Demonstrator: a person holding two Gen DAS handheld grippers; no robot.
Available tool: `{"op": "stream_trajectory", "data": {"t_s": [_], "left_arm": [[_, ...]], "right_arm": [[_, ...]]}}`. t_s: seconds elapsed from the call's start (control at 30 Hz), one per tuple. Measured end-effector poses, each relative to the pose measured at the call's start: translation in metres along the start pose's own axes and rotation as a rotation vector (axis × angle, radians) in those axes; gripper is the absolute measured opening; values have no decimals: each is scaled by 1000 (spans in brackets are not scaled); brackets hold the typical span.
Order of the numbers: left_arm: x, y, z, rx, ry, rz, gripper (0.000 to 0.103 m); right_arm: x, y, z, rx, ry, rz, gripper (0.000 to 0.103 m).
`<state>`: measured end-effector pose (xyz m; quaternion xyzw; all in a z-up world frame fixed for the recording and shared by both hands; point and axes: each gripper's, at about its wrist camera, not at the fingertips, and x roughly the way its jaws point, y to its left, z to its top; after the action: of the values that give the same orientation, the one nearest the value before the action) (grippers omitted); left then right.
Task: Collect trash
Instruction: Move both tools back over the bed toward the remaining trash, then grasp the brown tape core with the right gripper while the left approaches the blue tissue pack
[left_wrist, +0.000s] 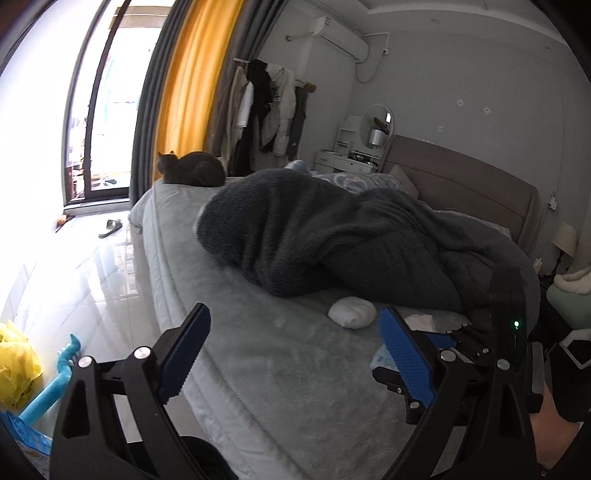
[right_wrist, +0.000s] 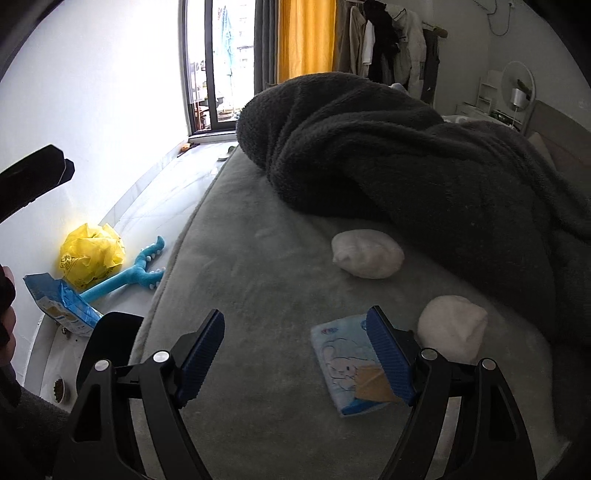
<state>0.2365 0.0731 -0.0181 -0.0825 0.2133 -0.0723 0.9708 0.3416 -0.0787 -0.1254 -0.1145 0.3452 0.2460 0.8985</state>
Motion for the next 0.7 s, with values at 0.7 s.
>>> {"op": "stream_trajectory", "data": {"t_s": [0.7], "left_arm": [[56,-39,-5,121,75,-121,94]], "right_arm": [[6,-49,-23,31,42,-78,80]]}}
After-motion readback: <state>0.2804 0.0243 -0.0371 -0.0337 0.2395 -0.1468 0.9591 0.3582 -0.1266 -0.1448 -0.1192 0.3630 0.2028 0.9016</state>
